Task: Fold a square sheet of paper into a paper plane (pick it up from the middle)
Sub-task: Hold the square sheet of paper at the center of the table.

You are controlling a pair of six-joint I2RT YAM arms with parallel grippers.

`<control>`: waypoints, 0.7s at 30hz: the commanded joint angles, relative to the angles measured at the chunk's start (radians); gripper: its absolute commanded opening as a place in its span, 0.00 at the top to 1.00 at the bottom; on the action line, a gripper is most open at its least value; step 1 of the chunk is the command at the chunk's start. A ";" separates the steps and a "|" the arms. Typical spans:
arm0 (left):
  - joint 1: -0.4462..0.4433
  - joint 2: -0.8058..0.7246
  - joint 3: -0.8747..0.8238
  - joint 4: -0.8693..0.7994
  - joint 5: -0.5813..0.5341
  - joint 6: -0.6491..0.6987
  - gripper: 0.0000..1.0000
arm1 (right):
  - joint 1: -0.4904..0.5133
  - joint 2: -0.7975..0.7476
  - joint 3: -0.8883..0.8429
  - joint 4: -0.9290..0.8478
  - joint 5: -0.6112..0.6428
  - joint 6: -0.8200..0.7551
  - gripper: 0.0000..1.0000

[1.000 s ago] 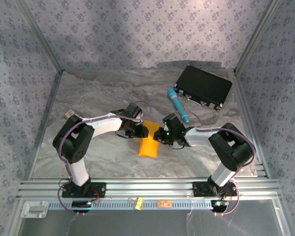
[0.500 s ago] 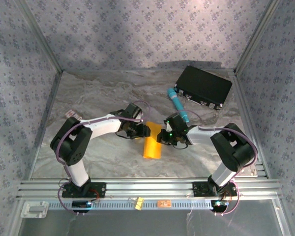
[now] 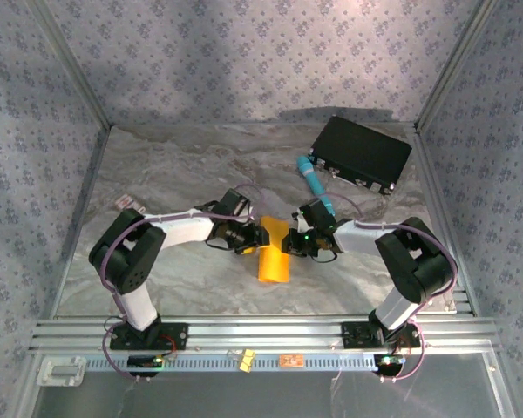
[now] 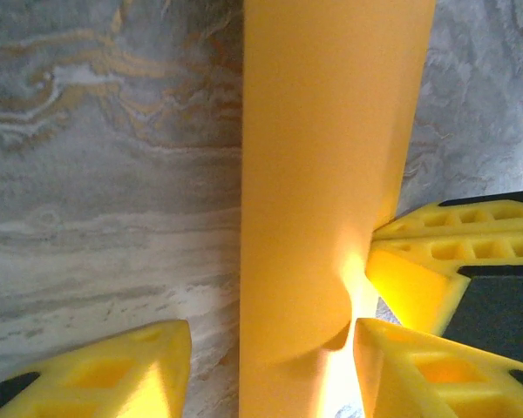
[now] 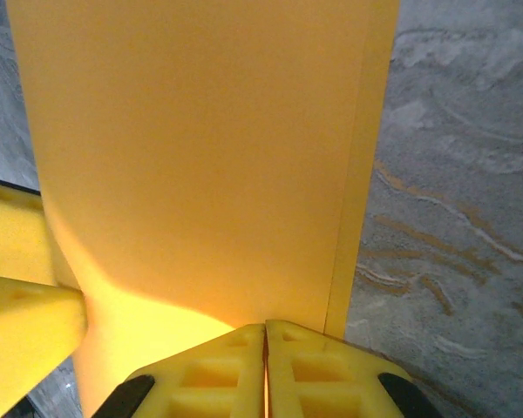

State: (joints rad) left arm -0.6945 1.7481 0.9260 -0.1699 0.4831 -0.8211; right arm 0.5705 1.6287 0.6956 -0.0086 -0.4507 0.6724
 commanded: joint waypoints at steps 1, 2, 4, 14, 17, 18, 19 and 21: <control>-0.012 -0.024 -0.006 0.037 0.019 -0.027 0.50 | -0.006 0.010 0.001 -0.021 0.000 0.003 0.90; -0.013 -0.022 -0.007 0.038 0.020 -0.026 0.51 | -0.005 0.010 -0.001 -0.018 0.001 0.006 0.90; -0.017 -0.020 -0.006 0.037 0.019 -0.020 0.53 | -0.005 0.011 -0.005 -0.013 0.003 0.013 0.90; -0.029 0.014 0.041 -0.093 -0.077 0.052 0.60 | -0.006 -0.007 0.007 0.041 -0.020 0.049 0.86; -0.029 0.027 0.045 -0.104 -0.087 0.057 0.60 | -0.010 -0.034 0.026 0.042 -0.025 0.052 0.83; -0.029 0.028 0.045 -0.105 -0.090 0.057 0.60 | -0.013 -0.049 0.028 0.037 -0.016 0.055 0.82; -0.029 0.028 0.046 -0.106 -0.093 0.057 0.60 | -0.016 -0.074 0.027 0.028 0.013 0.059 0.82; -0.028 0.030 0.046 -0.108 -0.098 0.057 0.61 | -0.024 -0.153 -0.005 0.009 0.134 0.090 0.77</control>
State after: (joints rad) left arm -0.7166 1.7618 0.9512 -0.2359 0.4194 -0.7860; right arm 0.5602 1.5784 0.6956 0.0139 -0.4240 0.7258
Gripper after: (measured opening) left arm 0.396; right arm 0.218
